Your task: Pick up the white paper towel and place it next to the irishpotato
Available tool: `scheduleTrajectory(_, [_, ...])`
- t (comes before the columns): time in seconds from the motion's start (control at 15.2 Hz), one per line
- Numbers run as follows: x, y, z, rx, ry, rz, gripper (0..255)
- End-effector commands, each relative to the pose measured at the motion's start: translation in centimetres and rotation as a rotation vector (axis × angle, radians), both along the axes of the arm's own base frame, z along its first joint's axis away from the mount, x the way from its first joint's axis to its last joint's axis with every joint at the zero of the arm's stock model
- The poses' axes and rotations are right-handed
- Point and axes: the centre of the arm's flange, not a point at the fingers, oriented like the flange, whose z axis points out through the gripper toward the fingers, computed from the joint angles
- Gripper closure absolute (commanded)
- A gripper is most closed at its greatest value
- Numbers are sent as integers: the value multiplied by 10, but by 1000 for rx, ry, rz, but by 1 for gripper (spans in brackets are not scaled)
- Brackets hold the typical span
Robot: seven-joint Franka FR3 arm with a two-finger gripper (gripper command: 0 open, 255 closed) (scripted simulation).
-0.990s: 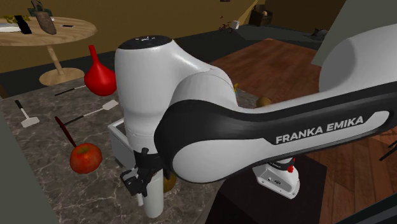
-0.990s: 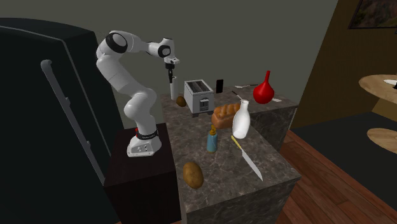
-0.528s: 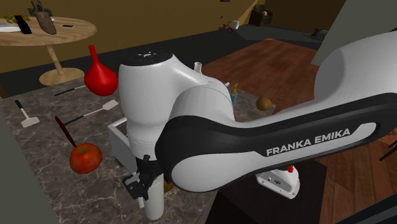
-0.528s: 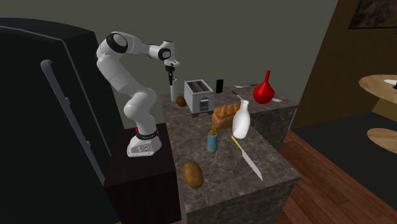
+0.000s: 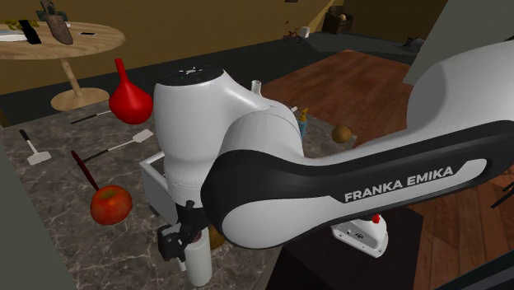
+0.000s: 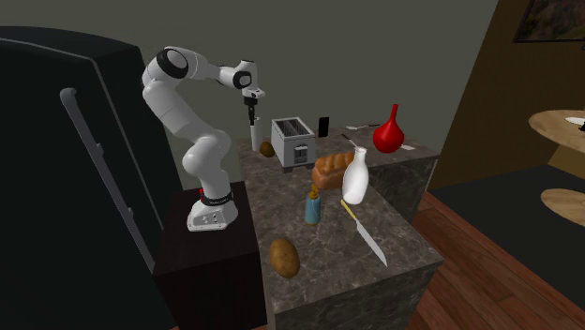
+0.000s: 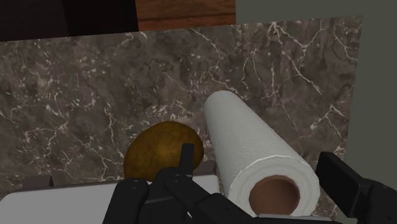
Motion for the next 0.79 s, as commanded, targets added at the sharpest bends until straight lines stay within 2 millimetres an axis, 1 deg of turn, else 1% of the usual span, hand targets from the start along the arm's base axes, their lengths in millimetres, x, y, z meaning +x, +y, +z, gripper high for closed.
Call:
scheduleTrajectory(0.0, [0, 0, 0, 0, 0, 0, 0])
scheduleTrajectory(0.2, [1, -2, 40, 0, 0, 0, 0])
scheduleTrajectory(0.26, [1, -3, 50, 0, 0, 0, 0])
scheduleTrajectory(0.73, [1, -3, 50, 0, 0, 0, 0])
